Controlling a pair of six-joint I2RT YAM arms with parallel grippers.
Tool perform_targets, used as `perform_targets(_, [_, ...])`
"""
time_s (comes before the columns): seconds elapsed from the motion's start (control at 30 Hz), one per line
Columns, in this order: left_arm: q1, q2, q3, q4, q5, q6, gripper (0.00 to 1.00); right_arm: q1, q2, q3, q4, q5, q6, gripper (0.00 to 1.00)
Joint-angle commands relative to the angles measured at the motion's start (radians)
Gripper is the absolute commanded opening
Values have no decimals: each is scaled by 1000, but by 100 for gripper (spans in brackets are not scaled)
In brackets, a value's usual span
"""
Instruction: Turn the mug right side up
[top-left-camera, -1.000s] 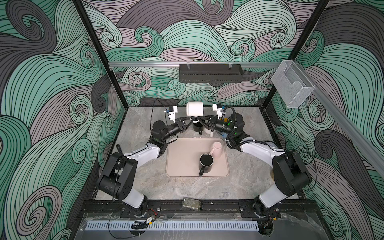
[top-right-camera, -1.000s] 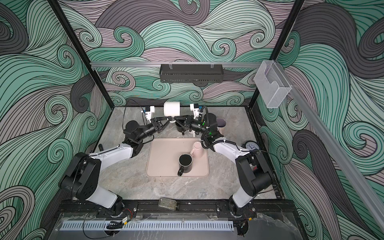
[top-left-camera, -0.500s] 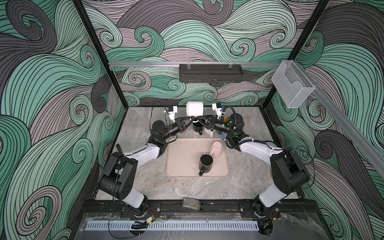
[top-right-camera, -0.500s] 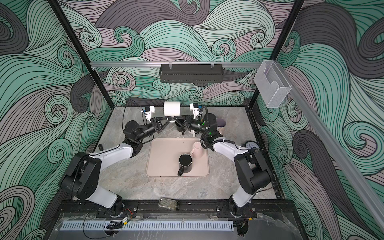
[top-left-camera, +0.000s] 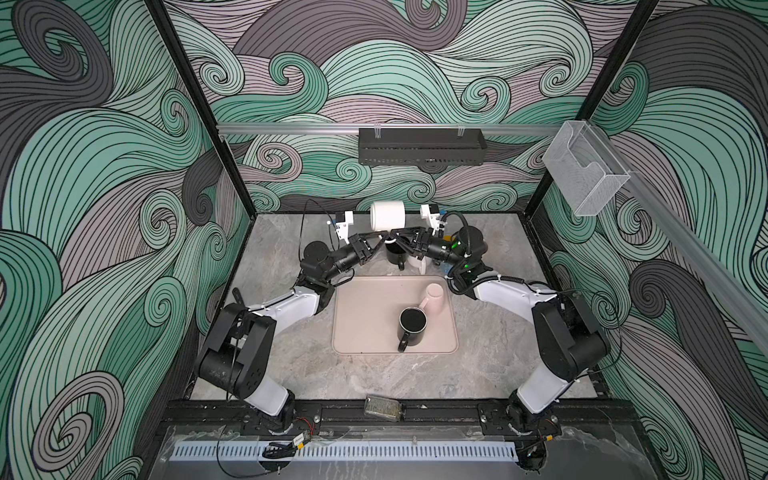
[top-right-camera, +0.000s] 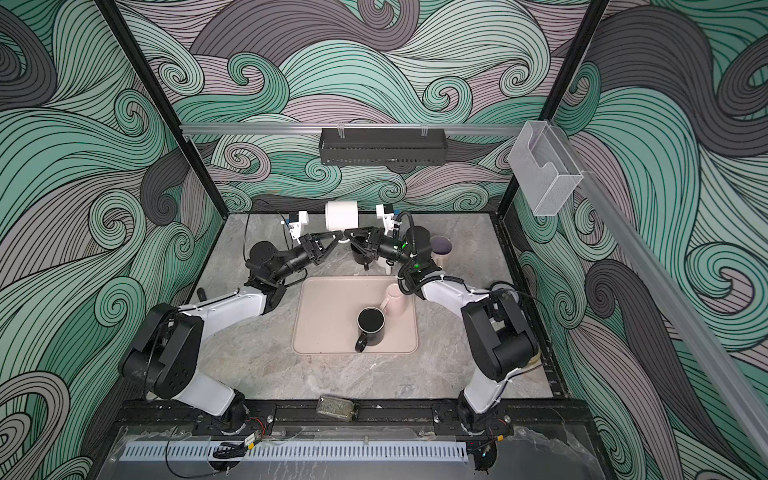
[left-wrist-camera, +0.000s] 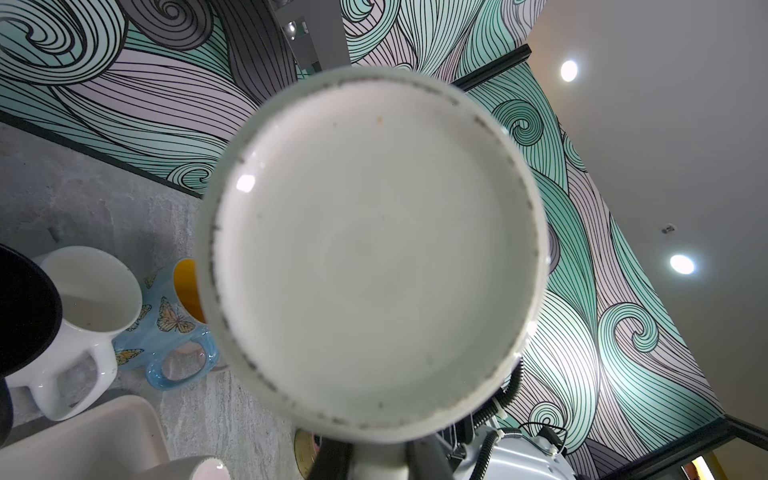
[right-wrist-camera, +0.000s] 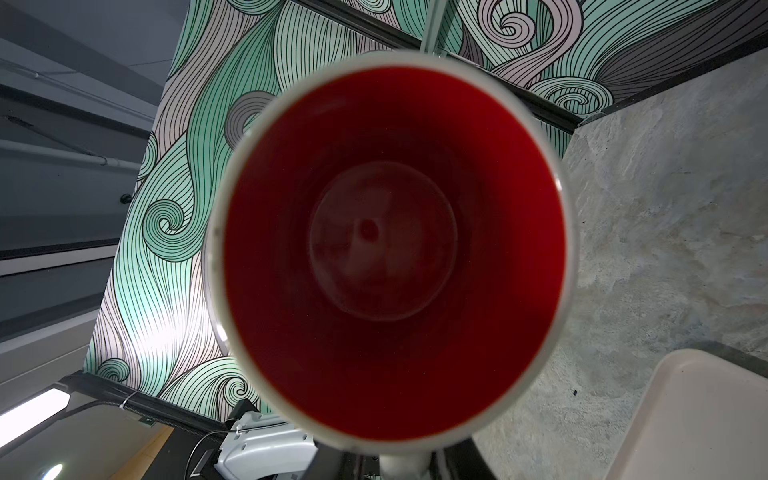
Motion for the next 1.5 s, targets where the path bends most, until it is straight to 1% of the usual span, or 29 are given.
perform_targets(0.0, [-24,11,19,37,64,12,0,5,-8,69,126,33,20,25])
perform_targets(0.3, [-42,14,27,31,84,18,0,6,25,97,127,53,37,25])
perform_targets(0.43, [-44,0,22,-5,89,46,0,8,37,108,107,59,36,18])
perform_targets(0.5, [-44,-4,20,-20,93,57,0,8,42,110,105,62,35,4])
perform_targets(0.53, [-44,-5,19,-28,93,61,0,8,46,112,104,61,36,0])
perform_targets(0.63, [-43,-15,15,-68,85,86,0,8,49,119,100,62,34,0])
perform_targets(0.67, [-43,-25,17,-110,80,107,4,8,50,122,96,59,30,0])
perform_targets(0.7, [-42,-36,21,-158,75,137,26,8,49,123,93,59,25,0])
perform_targets(0.73, [-42,-54,27,-235,56,185,50,7,45,126,83,60,15,0])
perform_targets(0.77, [-42,-87,35,-355,9,225,73,8,41,130,61,59,2,0])
perform_targets(0.8, [-39,-118,43,-490,-43,267,82,8,36,136,36,55,-14,0])
perform_targets(0.83, [-40,-177,47,-612,-101,339,95,8,32,145,6,48,-33,0])
perform_targets(0.87, [-40,-220,52,-721,-165,405,99,8,26,154,-26,44,-51,0])
perform_targets(0.9, [-40,-259,55,-810,-230,443,99,8,19,163,-68,41,-74,0])
perform_targets(0.93, [-39,-299,57,-910,-333,458,99,7,12,174,-125,42,-103,0])
perform_targets(0.97, [-38,-333,57,-983,-413,478,99,9,5,183,-179,46,-133,0])
perform_targets(1.03, [-33,-383,62,-1092,-541,523,99,12,-5,207,-291,58,-187,0])
perform_targets(1.07, [-31,-411,68,-1160,-600,537,99,15,-10,220,-365,71,-220,0])
perform_targets(1.13, [-27,-449,70,-1234,-656,577,99,26,-22,245,-487,103,-295,0])
perform_targets(1.2, [-26,-472,75,-1283,-658,628,99,45,-37,274,-622,162,-390,0])
perform_targets(1.27, [-24,-487,78,-1311,-602,688,99,82,-42,352,-858,263,-536,0])
perform_targets(1.3, [-24,-495,74,-1317,-586,701,99,102,-42,386,-937,318,-592,0])
perform_targets(1.37, [-25,-514,52,-1294,-566,722,99,156,-34,459,-1099,485,-709,0])
perform_targets(1.43, [-26,-528,19,-1234,-536,762,99,205,-2,553,-1236,648,-787,0])
perform_targets(1.47, [-26,-532,14,-1231,-534,762,99,226,19,597,-1300,718,-805,0])
